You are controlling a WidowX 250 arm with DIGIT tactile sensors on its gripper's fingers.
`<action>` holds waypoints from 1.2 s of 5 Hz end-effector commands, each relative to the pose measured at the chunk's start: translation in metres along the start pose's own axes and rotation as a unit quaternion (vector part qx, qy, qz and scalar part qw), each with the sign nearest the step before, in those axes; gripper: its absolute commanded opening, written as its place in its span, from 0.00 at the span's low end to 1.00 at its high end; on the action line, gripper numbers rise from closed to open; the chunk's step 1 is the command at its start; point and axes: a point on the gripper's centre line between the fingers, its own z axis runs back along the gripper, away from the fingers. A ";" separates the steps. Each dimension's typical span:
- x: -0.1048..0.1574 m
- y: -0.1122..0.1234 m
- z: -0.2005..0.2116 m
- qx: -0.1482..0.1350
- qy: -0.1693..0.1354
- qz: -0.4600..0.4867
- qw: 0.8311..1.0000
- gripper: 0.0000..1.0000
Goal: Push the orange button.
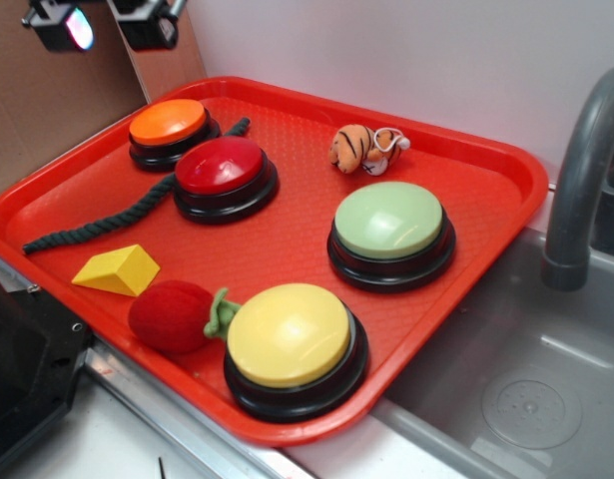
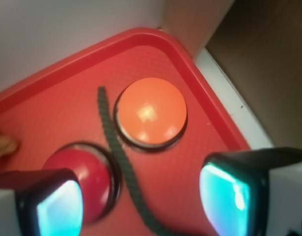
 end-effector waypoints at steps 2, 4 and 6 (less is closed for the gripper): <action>0.032 0.009 -0.055 0.018 0.042 0.041 0.998 1.00; 0.029 0.011 -0.083 0.019 0.046 -0.001 0.999 1.00; 0.021 0.014 -0.075 0.020 0.049 -0.012 0.999 1.00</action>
